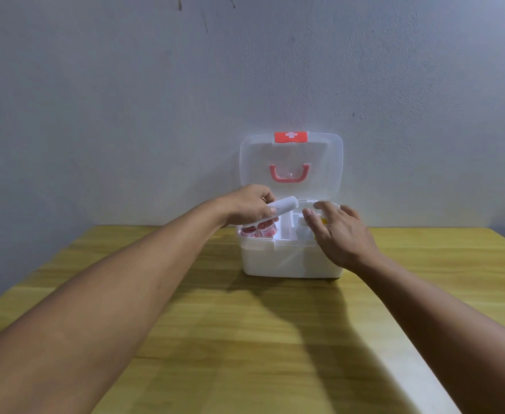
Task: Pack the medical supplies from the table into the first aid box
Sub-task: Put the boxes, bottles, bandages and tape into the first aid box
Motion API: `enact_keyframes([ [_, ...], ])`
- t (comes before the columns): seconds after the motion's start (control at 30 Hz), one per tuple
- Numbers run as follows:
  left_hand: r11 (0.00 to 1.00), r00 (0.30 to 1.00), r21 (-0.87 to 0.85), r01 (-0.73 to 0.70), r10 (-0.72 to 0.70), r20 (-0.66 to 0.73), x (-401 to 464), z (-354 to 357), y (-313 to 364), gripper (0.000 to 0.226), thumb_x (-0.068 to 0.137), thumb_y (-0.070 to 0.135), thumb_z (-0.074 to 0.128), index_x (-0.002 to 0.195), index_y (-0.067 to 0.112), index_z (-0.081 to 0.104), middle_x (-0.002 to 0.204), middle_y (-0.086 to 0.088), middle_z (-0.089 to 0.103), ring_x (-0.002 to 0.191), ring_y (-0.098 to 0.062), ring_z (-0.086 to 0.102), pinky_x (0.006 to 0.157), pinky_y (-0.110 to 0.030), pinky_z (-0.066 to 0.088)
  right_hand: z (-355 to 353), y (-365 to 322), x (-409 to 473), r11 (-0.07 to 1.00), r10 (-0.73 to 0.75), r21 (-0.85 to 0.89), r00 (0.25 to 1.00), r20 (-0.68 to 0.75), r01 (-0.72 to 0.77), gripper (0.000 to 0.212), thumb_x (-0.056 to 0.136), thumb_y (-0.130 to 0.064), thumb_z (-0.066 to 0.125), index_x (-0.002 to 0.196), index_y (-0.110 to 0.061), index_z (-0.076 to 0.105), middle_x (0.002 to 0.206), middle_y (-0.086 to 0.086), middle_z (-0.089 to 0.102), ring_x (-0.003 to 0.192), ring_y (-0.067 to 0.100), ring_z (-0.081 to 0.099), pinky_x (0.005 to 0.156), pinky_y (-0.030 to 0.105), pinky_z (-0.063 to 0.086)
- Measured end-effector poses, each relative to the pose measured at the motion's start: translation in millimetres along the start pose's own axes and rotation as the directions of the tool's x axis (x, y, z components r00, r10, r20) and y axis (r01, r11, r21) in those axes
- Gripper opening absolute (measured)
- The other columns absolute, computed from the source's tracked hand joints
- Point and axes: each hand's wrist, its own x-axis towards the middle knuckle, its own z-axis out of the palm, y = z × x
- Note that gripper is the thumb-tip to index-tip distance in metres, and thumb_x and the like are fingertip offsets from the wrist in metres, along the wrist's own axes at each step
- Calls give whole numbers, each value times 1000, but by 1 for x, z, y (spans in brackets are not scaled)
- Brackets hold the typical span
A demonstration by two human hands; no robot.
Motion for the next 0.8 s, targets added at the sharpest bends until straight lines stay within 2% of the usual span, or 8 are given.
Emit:
enact_keyframes([
  [0.1, 999, 1000, 43, 8, -9, 12, 0, 0, -1, 4, 92, 17, 58, 96, 16, 60, 108, -14, 69, 100, -32, 68, 90, -50, 55, 0, 1, 0, 1000, -7, 0, 1000, 0, 7, 74, 88, -72, 14, 140, -26, 40, 130, 7, 63, 143, 28, 23, 104, 47, 35],
  [0.23, 998, 996, 59, 19, -14, -86, 2, -1, -2, 8, 88, 18, 64, 96, 16, 63, 106, -11, 67, 96, -26, 64, 88, -42, 52, 1, 1, 0, 1000, -6, 4, 1000, 0, 6, 73, 88, -71, 16, 140, -26, 40, 132, 6, 61, 143, 28, 23, 105, 47, 33],
  [0.37, 998, 961, -21, 56, -59, -272, 7, -3, 5, 10, 76, 9, 69, 85, 8, 73, 91, -7, 67, 88, -24, 64, 76, -34, 54, 2, 2, 2, 1000, -10, -2, 1000, 0, 10, 73, 89, -71, 16, 140, -26, 40, 133, 7, 61, 143, 29, 23, 106, 46, 32],
  [0.43, 990, 939, -103, 97, -125, -319, 13, -2, 10, 13, 70, 11, 72, 77, 0, 69, 81, -9, 65, 73, -23, 63, 67, -33, 56, 3, 2, 2, 1000, -8, -2, 1000, 0, 8, 74, 88, -72, 15, 140, -27, 40, 134, 6, 60, 144, 29, 22, 106, 46, 33],
  [0.5, 980, 936, -137, 142, -178, -305, 16, 4, 15, 20, 68, 17, 75, 69, 6, 58, 70, -6, 54, 56, -18, 54, 51, -27, 44, 3, 2, 2, 1000, -8, 0, 1000, -2, 8, 73, 88, -72, 16, 140, -27, 40, 134, 6, 60, 144, 29, 23, 105, 46, 33],
  [0.57, 979, 930, -129, 159, -192, -312, 18, 11, 20, 27, 72, 27, 78, 81, 8, 62, 72, -3, 55, 57, -12, 58, 44, -23, 37, 2, 1, 1, 1000, -9, 0, 1000, -4, 9, 72, 89, -71, 16, 141, -26, 40, 133, 6, 61, 144, 29, 22, 105, 46, 33],
  [0.67, 980, 921, -105, 170, -196, -337, 23, 19, 18, 30, 81, 35, 71, 86, 7, 60, 78, -7, 64, 60, -19, 61, 50, -23, 45, 2, 1, 1, 1000, -16, -4, 1000, -4, 16, 73, 89, -70, 16, 141, -25, 40, 130, 7, 63, 143, 29, 23, 108, 45, 30],
  [0.8, 993, 962, -15, 114, -114, -246, 23, 16, 3, 13, 74, 15, 66, 85, 12, 71, 87, -4, 62, 81, -24, 58, 76, -32, 46, 3, 3, 2, 1000, -19, 8, 1000, 1, 19, 79, 84, -74, 12, 139, -26, 41, 131, 9, 62, 142, 30, 24, 111, 46, 30],
])
